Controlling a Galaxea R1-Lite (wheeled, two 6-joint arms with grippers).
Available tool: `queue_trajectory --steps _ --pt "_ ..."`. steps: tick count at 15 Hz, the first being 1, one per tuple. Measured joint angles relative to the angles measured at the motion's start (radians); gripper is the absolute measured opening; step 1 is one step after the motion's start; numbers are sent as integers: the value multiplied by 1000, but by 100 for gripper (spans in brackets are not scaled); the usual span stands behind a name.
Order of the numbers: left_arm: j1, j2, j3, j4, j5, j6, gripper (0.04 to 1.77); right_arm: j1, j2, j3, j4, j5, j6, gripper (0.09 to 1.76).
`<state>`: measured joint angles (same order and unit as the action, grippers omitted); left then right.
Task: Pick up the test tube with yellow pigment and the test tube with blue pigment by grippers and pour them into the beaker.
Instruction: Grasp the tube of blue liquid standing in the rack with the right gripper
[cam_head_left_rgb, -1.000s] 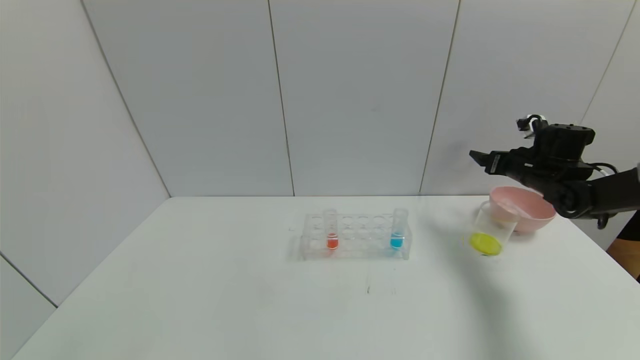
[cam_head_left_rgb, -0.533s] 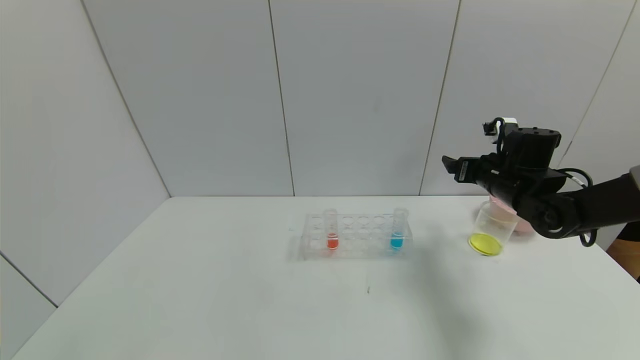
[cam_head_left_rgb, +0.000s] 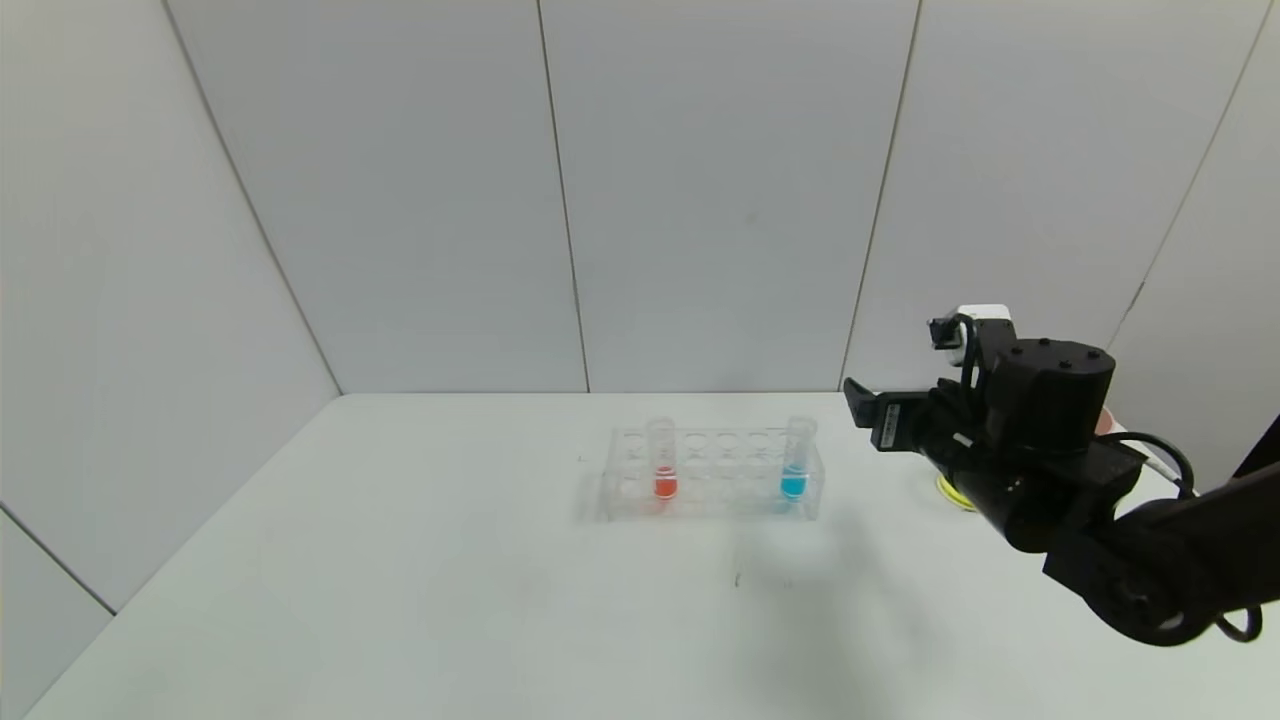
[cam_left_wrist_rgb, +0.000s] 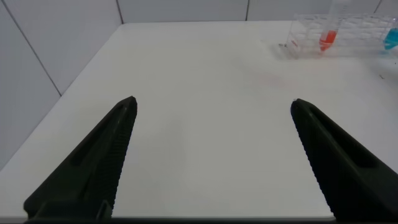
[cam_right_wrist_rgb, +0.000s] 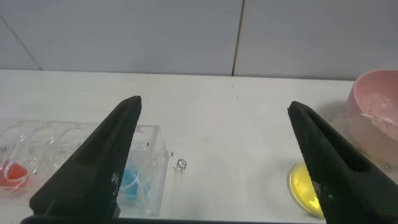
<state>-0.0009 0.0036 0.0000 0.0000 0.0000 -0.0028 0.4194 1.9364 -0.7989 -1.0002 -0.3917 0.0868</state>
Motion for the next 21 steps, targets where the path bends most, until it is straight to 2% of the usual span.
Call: queue_trajectory --steps 2,5,7,11,18,21 --pt "0 0 0 0 0 0 176 59 -17 63 -37 -74 3 169" --pt "0 0 0 0 0 0 176 127 -12 112 -115 -93 21 170" --pt "0 0 0 0 0 0 176 162 5 131 -149 -100 22 170" --pt "1 0 0 0 0 0 176 209 59 136 -186 -195 24 170" --pt "0 0 0 0 0 0 176 229 142 120 -225 -205 24 170" --pt "0 0 0 0 0 0 176 220 173 76 -225 -205 24 170"
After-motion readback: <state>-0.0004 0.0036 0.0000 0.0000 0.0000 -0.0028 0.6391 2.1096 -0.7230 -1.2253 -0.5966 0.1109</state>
